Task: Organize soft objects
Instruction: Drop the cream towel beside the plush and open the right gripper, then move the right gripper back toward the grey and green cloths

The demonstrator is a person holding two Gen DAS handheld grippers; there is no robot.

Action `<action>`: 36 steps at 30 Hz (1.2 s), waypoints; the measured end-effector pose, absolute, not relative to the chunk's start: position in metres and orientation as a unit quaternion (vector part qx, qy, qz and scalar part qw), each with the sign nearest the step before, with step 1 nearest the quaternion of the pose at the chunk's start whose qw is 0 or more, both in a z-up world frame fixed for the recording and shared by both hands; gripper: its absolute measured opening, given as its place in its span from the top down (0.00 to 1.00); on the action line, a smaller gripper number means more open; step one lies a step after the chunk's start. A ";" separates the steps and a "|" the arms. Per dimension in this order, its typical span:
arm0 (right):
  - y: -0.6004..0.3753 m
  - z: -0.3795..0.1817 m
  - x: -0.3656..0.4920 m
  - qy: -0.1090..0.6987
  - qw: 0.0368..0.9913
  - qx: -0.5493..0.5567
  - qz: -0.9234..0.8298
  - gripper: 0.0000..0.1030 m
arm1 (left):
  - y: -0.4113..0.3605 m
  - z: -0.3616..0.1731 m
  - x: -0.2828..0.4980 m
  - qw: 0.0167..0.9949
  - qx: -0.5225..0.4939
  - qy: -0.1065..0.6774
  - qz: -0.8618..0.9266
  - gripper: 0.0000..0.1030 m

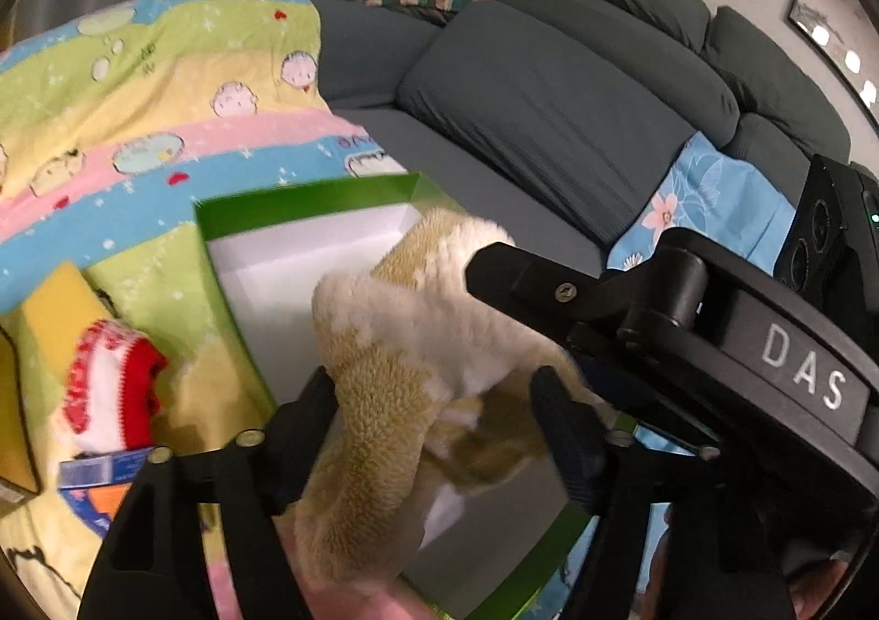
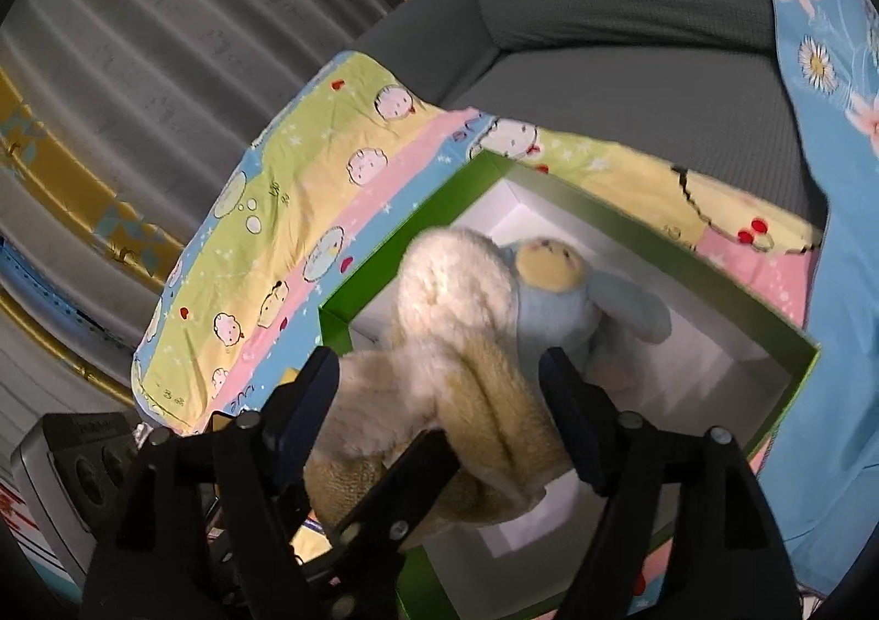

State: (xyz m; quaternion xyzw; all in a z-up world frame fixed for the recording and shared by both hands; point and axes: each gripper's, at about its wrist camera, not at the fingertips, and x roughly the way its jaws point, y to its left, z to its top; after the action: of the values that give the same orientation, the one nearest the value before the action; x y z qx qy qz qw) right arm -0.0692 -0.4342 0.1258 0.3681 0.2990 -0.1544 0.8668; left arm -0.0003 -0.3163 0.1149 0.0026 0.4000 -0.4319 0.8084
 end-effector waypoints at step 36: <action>-0.284 0.173 -0.053 0.290 0.937 0.190 -0.051 0.01 | 0.041 0.140 -0.028 0.919 -0.128 0.353 -0.125 0.10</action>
State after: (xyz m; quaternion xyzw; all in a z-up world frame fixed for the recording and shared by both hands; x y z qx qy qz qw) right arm -0.0534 -0.2837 0.1731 0.1904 0.2897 -0.0509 0.9366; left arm -0.0276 0.0408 0.1399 -0.1282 0.3525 -0.1247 0.9185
